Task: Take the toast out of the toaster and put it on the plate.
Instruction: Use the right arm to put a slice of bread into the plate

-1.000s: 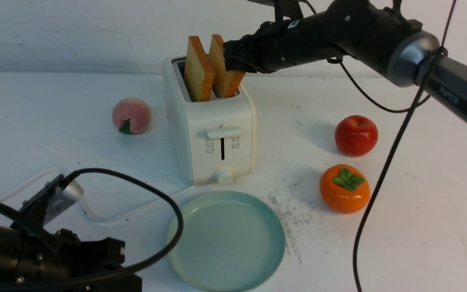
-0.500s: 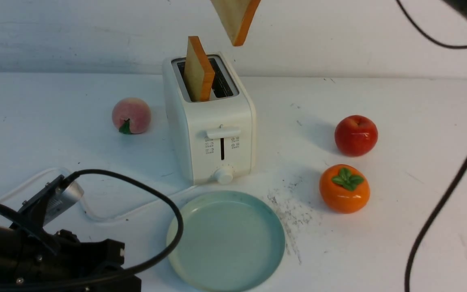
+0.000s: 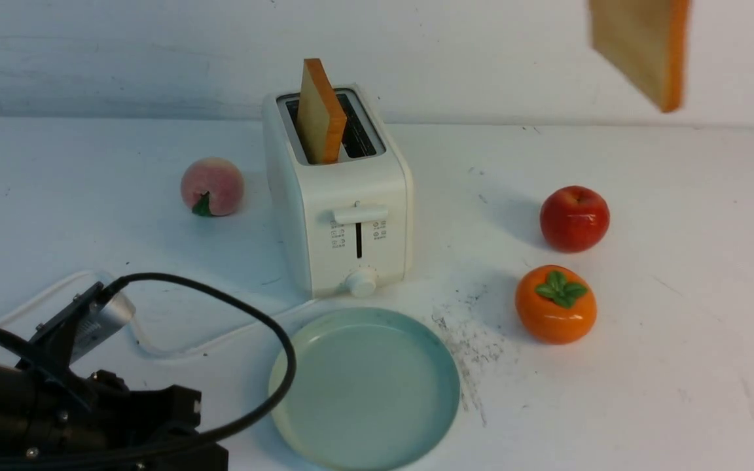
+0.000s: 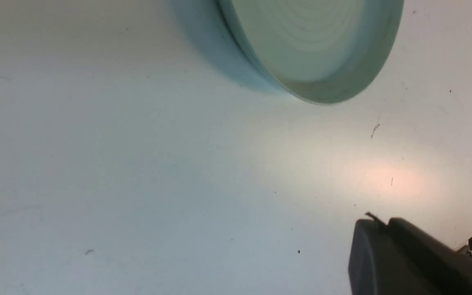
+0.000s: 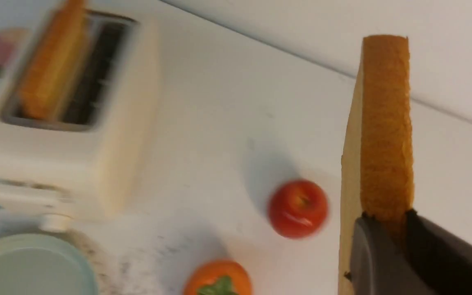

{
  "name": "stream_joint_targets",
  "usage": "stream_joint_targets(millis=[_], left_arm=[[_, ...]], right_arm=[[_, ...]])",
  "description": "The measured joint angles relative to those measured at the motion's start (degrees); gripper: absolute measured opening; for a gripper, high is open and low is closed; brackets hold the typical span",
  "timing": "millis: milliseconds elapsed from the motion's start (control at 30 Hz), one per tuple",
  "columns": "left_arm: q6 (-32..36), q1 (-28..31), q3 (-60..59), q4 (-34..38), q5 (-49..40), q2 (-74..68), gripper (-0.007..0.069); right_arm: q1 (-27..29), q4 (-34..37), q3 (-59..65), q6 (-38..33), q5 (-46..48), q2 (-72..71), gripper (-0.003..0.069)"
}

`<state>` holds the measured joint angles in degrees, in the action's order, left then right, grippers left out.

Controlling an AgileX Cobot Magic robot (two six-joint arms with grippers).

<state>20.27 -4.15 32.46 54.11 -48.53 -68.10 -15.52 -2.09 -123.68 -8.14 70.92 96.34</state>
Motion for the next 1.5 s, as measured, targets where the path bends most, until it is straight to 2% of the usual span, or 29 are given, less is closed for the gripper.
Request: stream_joint_targets(millis=[100,233,300,367,400,433,567,600,700,733,767,833,933,1100,1500], left_arm=[[0.0,0.0,0.0,0.07,0.0,0.0,0.0029],[0.0,0.0,0.0,0.02,0.02,0.0,0.0036],[0.0,0.0,0.0,0.02,0.02,0.0,0.0037],[0.0,0.0,0.0,0.02,0.02,0.0,0.0038],[0.0,0.0,0.0,0.02,0.02,0.0,0.0038],[0.0,0.0,0.0,0.02,0.02,0.0,0.0038],[0.0,0.0,0.0,0.02,0.07,0.0,0.0038],[0.0,0.0,0.0,0.02,0.07,0.0,0.0038],[0.0,0.0,0.0,0.06,0.07,0.0,0.0038],[0.0,0.0,0.0,0.06,0.07,0.0,0.0039],[0.0,0.0,0.0,0.06,0.19,0.0,0.0042],[0.0,0.0,0.0,0.06,0.18,0.0,0.0047],[0.0,0.0,0.0,0.26,0.24,0.0,0.0052],[0.0,0.0,0.0,0.66,0.24,0.0,0.0056],[0.05,0.0,0.0,0.73,1.58,0.0,0.0071]], right_arm=[[3.43,-3.99,2.44,4.78,1.3,-2.4,0.0079],[4.94,1.1,12.34,6.58,1.45,-7.26,0.0078],[4.94,9.9,21.12,4.56,1.5,-9.8,0.0078],[4.94,22.31,29.71,-0.59,1.42,-10.98,0.0078],[4.94,23.4,30.49,-1.16,1.42,-11.03,0.0078],[4.94,30.77,35.85,-5.41,1.34,-11.1,0.0078],[4.89,49.66,49.45,-19.49,-3.34,-9.88,0.0078],[4.89,50.49,49.92,-19.49,-3.66,-9.88,0.0078],[4.79,65.12,55.66,-29.54,-8.6,-6.95,0.0078],[4.82,65.12,55.83,-30.03,-8.6,-6.78,0.0078],[4.28,70.28,56.59,-33.88,-9.76,-5.34,0.0078],[2.94,75.42,56.85,-38.9,-10.82,-3.64,0.0078],[-0.21,80.35,56.85,-45.54,-11.81,-1.48,0.0078],[-5.08,80.9,56.85,-53.23,-15.7,2.43,0.0078],[-5.93,80.52,56.85,-54.79,-20.92,8.8,0.0078]])
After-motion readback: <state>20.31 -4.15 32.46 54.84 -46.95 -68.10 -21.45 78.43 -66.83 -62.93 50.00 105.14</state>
